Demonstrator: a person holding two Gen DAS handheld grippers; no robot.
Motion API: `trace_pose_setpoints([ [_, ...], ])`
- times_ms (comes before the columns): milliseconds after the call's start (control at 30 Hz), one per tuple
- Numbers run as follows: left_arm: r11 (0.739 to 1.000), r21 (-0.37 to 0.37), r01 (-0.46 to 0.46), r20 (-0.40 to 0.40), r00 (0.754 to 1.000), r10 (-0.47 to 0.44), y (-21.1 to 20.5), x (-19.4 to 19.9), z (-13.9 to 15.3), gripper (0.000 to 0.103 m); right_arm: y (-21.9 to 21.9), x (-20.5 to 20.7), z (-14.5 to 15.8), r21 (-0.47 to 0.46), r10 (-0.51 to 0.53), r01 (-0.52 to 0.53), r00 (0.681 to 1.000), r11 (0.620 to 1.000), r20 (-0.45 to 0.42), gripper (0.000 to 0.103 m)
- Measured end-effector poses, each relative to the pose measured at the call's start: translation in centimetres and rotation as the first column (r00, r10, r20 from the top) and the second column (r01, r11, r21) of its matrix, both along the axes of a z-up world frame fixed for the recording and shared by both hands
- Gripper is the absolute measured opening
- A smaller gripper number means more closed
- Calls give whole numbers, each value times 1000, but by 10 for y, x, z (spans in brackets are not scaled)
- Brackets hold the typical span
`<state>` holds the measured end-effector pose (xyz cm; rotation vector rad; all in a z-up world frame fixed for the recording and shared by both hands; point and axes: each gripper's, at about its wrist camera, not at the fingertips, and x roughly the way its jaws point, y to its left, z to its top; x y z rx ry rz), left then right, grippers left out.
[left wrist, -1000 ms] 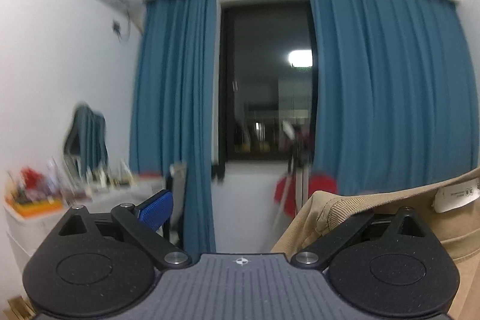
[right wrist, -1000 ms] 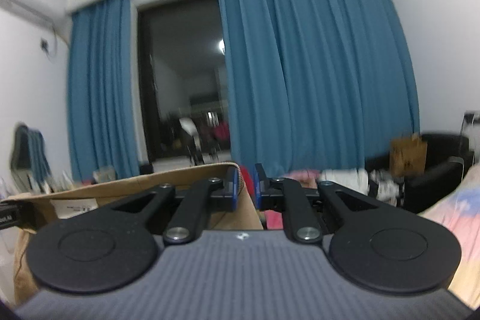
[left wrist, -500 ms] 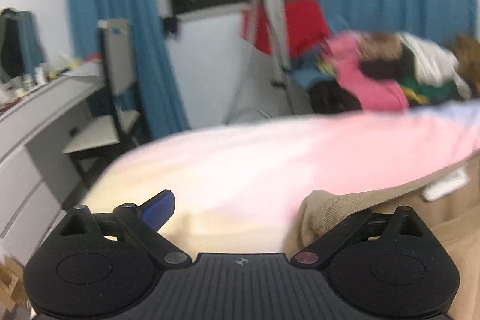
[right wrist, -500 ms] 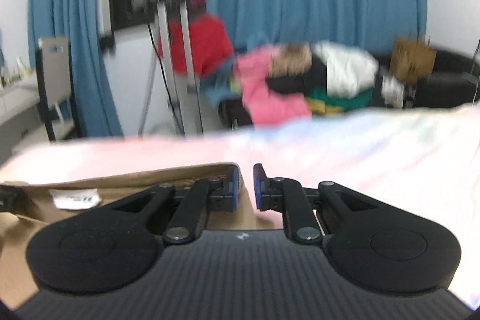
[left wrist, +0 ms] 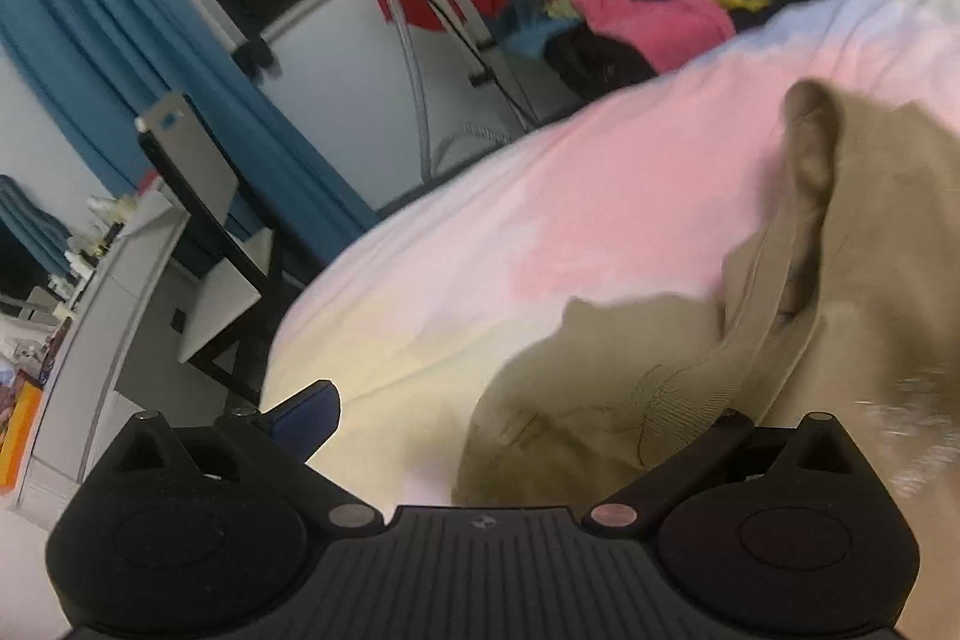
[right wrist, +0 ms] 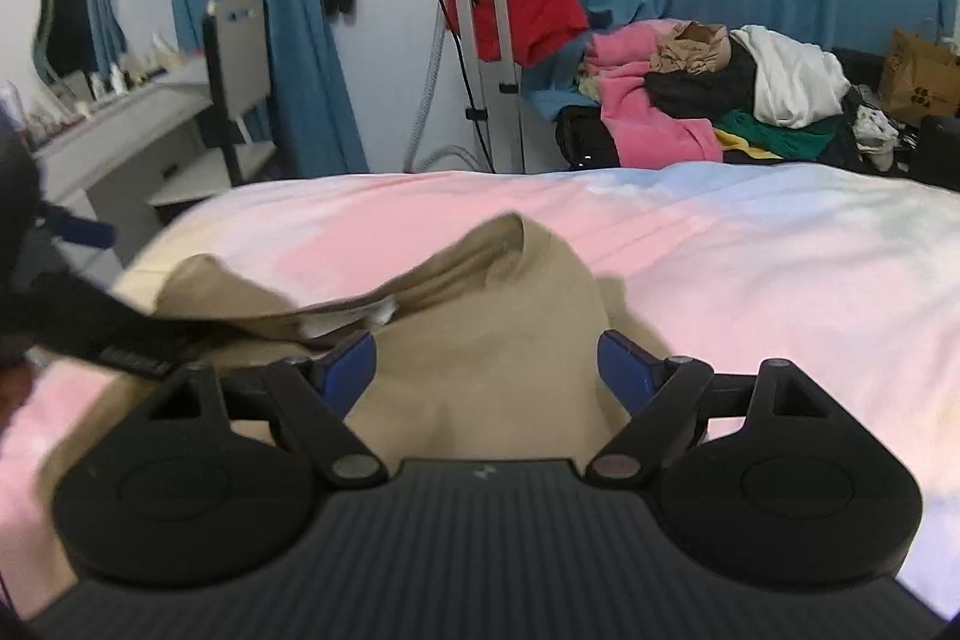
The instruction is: Fold clothes
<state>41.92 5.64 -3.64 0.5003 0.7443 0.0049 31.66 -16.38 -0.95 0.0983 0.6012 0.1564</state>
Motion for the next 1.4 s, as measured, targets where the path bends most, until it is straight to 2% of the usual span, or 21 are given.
trace_pose_setpoints([
  [100, 998, -62, -16, 61, 998, 19, 3, -31, 20, 103, -7, -58, 7, 82, -39, 38, 999, 996, 10, 82],
  [167, 989, -138, -47, 127, 990, 64, 10, -46, 26, 103, -16, -103, 9, 153, -60, 57, 998, 987, 18, 82],
  [267, 979, -179, -97, 180, 975, 130, 7, -61, 26, 103, -25, -161, 6, 213, -54, 43, 997, 976, 46, 82],
  [400, 961, -246, -123, 209, 962, 177, -8, -69, 28, 103, -42, -193, 0, 286, -85, 70, 996, 956, 40, 82],
  [500, 960, -240, -145, 235, 951, 202, -24, -58, 28, 103, -49, -185, -8, 284, -111, 98, 993, 954, 29, 82],
  [600, 959, -225, -170, 250, 941, 226, -38, -29, 23, 103, -57, -168, -20, 277, -115, 101, 993, 956, 37, 82],
  [767, 925, -267, -271, 198, 923, 328, -48, 37, 6, 103, -81, -150, -46, 303, -153, 147, 988, 942, -5, 82],
  [800, 925, -247, -289, 190, 922, 338, -49, 50, 1, 103, -84, -146, -51, 308, -163, 160, 987, 938, -15, 82],
  [833, 926, -220, -307, 181, 920, 348, -51, 63, -5, 103, -87, -142, -55, 314, -165, 163, 986, 935, -20, 82],
  [900, 935, -57, -349, 155, 923, 354, -59, 89, -22, 103, -92, -135, -62, 326, -168, 168, 985, 930, -29, 82],
  [1000, 918, 136, -373, 118, 926, 359, -66, 116, -42, 100, -93, -126, -72, 319, -173, 176, 984, 931, -38, 82],
  [1067, 921, 93, -379, 95, 924, 371, -60, 120, -37, 100, -92, -121, -77, 325, -164, 171, 985, 930, -49, 82],
  [1133, 922, 50, -385, 71, 922, 381, -54, 124, -33, 93, -91, -120, -80, 340, -155, 169, 986, 925, -67, 82],
  [1200, 920, 7, -391, 46, 919, 390, -48, 128, -29, 72, -91, -122, -80, 356, -150, 167, 986, 919, -76, 82],
  [1233, 919, -14, -394, 34, 918, 395, -46, 130, -27, 70, -92, -123, -79, 360, -149, 165, 986, 918, -70, 82],
  [1367, 908, -99, -408, -16, 913, 408, -34, 137, -18, 71, -94, -126, -75, 335, -183, 189, 982, 923, -49, 82],
  [1400, 904, -120, -411, -29, 911, 411, -31, 139, -16, 77, -95, -126, -76, 336, -188, 193, 981, 922, -49, 82],
])
